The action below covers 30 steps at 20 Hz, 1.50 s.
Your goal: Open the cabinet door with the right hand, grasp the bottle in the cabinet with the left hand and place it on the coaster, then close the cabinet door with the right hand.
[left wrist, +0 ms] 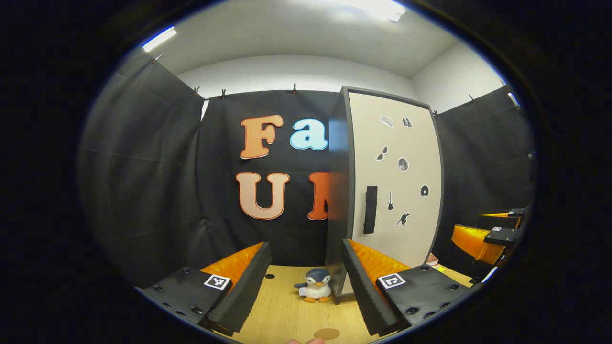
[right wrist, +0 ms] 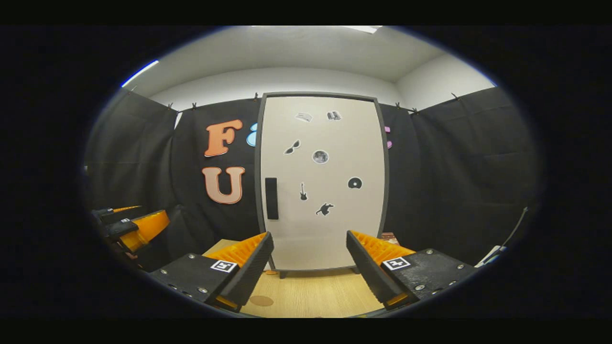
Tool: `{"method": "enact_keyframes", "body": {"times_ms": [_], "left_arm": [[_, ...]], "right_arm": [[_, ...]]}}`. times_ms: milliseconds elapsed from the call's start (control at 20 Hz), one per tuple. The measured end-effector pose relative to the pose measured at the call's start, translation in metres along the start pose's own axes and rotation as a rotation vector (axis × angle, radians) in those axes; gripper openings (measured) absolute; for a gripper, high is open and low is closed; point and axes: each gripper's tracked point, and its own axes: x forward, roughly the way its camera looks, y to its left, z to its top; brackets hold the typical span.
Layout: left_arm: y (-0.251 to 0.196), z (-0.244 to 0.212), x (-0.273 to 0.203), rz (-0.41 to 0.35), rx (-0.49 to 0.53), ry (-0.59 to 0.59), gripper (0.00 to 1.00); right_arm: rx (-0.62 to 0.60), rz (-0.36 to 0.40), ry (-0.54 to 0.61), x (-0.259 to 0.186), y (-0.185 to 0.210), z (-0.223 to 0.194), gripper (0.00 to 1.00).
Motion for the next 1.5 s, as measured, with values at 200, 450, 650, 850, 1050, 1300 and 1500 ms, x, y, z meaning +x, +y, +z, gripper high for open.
{"method": "enact_keyframes", "body": {"times_ms": [200, 450, 650, 850, 1050, 1300, 1500], "left_arm": [[0.002, -0.001, -0.002, 0.008, 0.002, 0.004, 0.99], [0.004, -0.008, 0.001, 0.008, 0.001, 0.02, 0.96], [0.007, -0.012, 0.005, 0.008, -0.006, 0.026, 0.96], [0.012, -0.019, 0.011, 0.001, -0.021, 0.033, 0.96], [0.023, -0.03, 0.018, 0.004, -0.039, 0.052, 0.96], [0.039, -0.043, 0.024, -0.001, -0.037, 0.072, 0.96], [0.057, -0.054, 0.036, 0.009, -0.041, 0.092, 0.96]], "right_arm": [[0.009, 0.009, 0.002, 0.001, 0.001, 0.001, 0.95], [0.011, 0.013, 0.009, 0.005, 0.004, -0.002, 0.95], [0.015, 0.019, 0.009, 0.014, 0.01, -0.001, 0.95], [0.013, 0.031, 0.008, 0.033, 0.021, 0.001, 0.95], [0.015, 0.052, -0.012, 0.063, 0.04, 0.011, 0.95], [0.024, 0.074, -0.014, 0.117, 0.068, 0.02, 0.95], [0.032, 0.084, -0.009, 0.158, 0.089, 0.021, 0.95]]}}
